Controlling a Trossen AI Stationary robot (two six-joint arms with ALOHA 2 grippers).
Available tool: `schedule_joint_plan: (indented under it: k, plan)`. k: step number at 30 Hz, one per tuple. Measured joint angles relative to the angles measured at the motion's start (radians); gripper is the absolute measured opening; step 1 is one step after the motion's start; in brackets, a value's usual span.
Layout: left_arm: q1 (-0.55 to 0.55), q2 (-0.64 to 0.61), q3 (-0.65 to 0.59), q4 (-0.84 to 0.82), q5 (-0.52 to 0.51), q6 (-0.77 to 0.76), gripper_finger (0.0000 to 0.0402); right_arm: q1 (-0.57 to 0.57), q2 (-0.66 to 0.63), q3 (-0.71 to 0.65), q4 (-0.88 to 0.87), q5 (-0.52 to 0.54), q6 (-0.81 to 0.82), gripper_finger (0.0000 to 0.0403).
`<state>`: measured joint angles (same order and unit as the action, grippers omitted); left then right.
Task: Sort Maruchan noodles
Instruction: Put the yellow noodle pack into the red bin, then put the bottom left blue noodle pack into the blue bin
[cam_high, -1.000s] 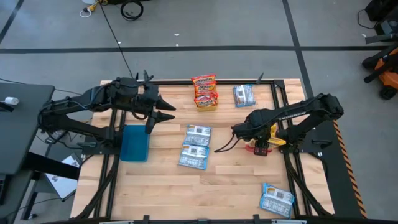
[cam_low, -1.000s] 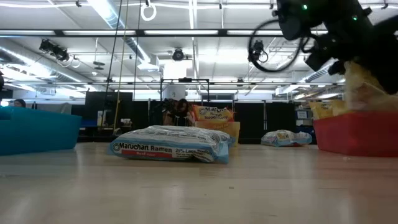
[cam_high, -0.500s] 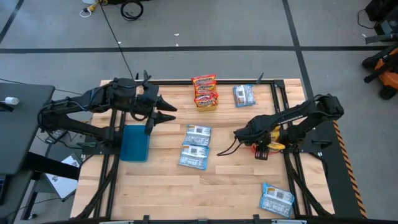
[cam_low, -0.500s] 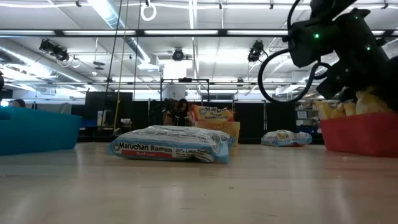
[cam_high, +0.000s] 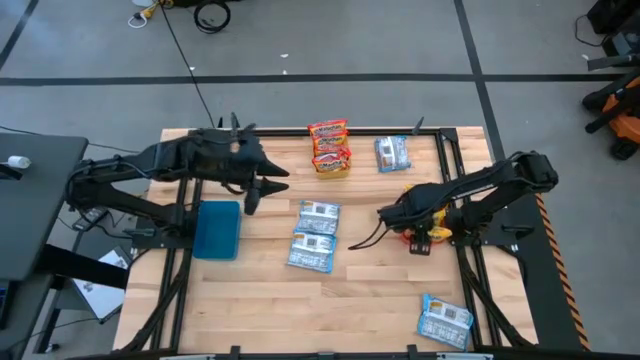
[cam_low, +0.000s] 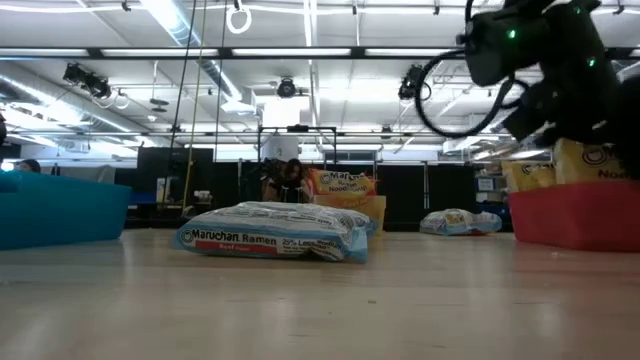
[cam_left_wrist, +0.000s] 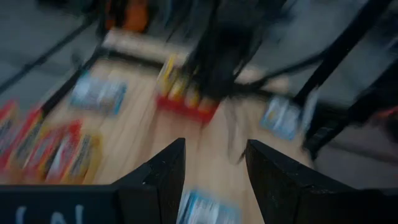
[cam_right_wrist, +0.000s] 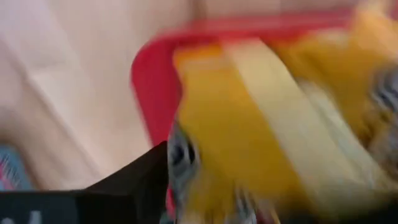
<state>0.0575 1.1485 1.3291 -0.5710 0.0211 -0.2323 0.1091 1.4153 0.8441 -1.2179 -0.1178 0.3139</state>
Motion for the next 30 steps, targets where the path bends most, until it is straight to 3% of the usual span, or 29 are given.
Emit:
schedule_joint_plan:
  k: [6,10,16,22,30]
  plan:
    - [-0.048,0.04,-0.006,-0.18,-0.111,-0.016,0.0172,0.043,-0.059,0.131,-0.214,-0.012,0.025,0.028]
    - [-0.092,0.051,-0.048,-0.16,-0.154,-0.011,0.0172,0.084,-0.068,0.254,-0.284,0.017,0.075,0.0282]
    - [-0.261,0.088,-0.188,-0.128,-0.25,0.006,0.0172,0.144,-0.059,0.414,-0.169,0.22,0.138,0.0278]
    - [-0.455,0.206,-0.194,0.016,-0.393,0.092,0.0172,0.137,-0.07,0.485,-0.096,0.374,0.098,0.0278]
    - [-0.569,0.458,-0.195,0.124,-0.47,0.022,0.0185,0.122,-0.111,0.52,-0.103,0.416,-0.046,0.0278]
